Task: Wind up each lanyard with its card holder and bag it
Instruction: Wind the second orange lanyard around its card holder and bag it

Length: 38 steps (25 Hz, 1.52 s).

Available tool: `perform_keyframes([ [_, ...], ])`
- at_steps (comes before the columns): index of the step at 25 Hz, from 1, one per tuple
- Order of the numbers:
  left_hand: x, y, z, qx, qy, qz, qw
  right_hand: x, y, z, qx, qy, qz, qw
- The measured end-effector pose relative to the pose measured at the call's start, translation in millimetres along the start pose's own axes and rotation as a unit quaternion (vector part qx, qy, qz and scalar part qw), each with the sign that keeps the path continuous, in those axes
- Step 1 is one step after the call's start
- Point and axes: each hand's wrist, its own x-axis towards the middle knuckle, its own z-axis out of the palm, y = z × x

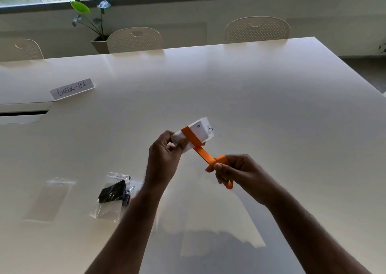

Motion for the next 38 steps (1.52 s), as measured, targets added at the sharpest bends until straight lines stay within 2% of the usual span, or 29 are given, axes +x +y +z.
perform_keyframes([
  [6, -4.3, 1.8, 9.2, 0.039, -0.006, 0.040, 0.998, -0.1, -19.0, -7.7, 0.070, -0.025, -0.051, 0.996],
  [11, -10.3, 8.8, 16.4, 0.068, -0.054, 0.076, 0.993, 7.1, -26.6, -8.2, 0.113, -0.022, -0.080, 0.990],
  [14, -21.8, 11.8, 20.7, 0.077, -0.089, 0.106, 0.987, 10.9, -30.1, -9.9, 0.109, -0.005, -0.100, 0.989],
  [18, -33.3, 13.1, 22.4, 0.102, -0.149, 0.197, 0.964, 18.0, -30.9, -14.1, 0.119, 0.060, -0.099, 0.986],
  [23, -28.5, 16.5, 14.1, 0.098, -0.208, 0.203, 0.952, 22.0, -38.3, -19.0, -0.036, 0.100, -0.097, 0.990],
  [26, -25.9, 20.8, 8.7, 0.091, -0.244, 0.211, 0.942, 25.8, -42.7, -28.7, -0.232, 0.134, -0.087, 0.959],
  [28, -24.9, 23.7, 4.8, 0.084, -0.268, 0.203, 0.938, 27.5, -43.9, -34.1, -0.300, 0.117, -0.074, 0.944],
  [33, -20.2, 33.5, -7.2, 0.008, -0.327, 0.150, 0.933, 27.3, -34.9, -50.6, -0.216, 0.040, -0.056, 0.974],
  [35, -19.2, 38.4, -10.8, -0.028, -0.340, 0.148, 0.928, 25.5, -22.2, -52.9, -0.082, 0.011, -0.015, 0.996],
  [38, -18.4, 41.2, -13.2, -0.070, -0.349, 0.125, 0.926, 19.0, -4.8, -49.6, 0.089, -0.034, 0.010, 0.995],
])
